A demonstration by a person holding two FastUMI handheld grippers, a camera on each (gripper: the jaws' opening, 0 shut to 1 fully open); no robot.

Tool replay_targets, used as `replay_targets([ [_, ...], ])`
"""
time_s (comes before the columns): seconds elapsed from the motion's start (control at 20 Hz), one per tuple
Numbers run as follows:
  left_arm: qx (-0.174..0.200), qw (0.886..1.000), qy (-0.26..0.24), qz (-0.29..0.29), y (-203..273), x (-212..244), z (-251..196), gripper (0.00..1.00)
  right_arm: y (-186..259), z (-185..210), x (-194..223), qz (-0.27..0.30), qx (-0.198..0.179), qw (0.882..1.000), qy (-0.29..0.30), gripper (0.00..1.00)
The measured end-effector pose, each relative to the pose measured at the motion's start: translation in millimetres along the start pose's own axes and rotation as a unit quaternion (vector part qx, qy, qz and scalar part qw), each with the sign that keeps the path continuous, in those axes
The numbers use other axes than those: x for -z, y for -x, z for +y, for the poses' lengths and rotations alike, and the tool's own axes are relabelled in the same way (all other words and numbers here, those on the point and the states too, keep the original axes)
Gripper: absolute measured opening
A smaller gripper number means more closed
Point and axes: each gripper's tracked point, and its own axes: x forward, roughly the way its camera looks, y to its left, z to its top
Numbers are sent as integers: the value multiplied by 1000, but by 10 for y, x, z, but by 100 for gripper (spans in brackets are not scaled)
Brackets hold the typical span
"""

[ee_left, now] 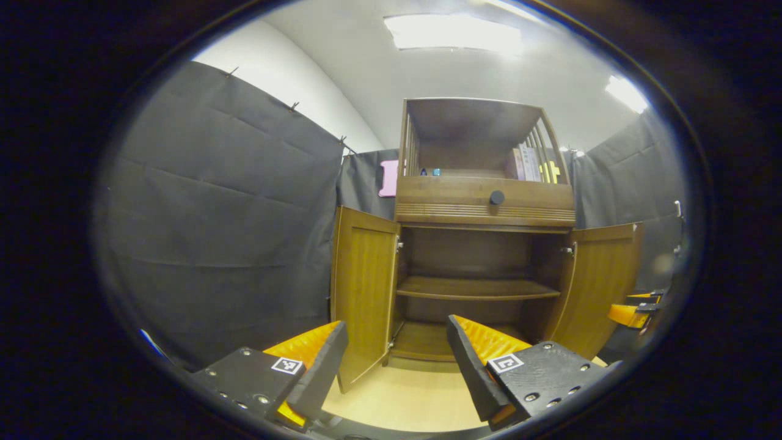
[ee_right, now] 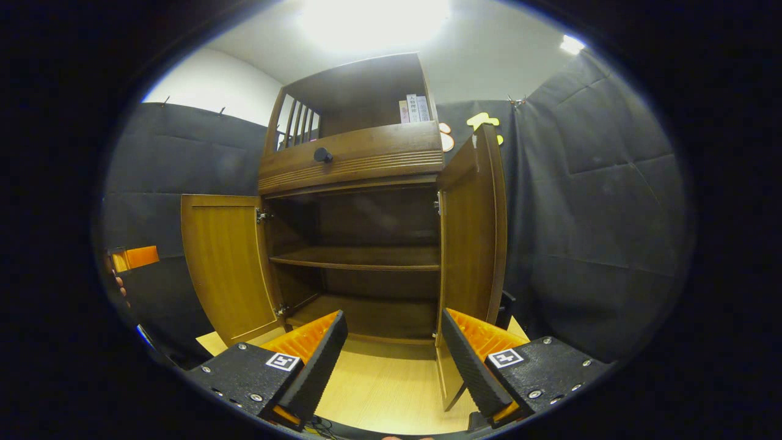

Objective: Open the right door of the double-door shoe cabinet with the right hand, and open the left door with the left hand.

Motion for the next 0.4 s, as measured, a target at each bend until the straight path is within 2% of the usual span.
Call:
replay_targets([
  [0.25,11,999,-37,-3,69,-9,-122,99,62,19,66,9,1,1000,-12,96],
  [0.4,13,1000,-27,4,100,81,-149,99,79,42,112,16,-1,1000,-18,96],
])
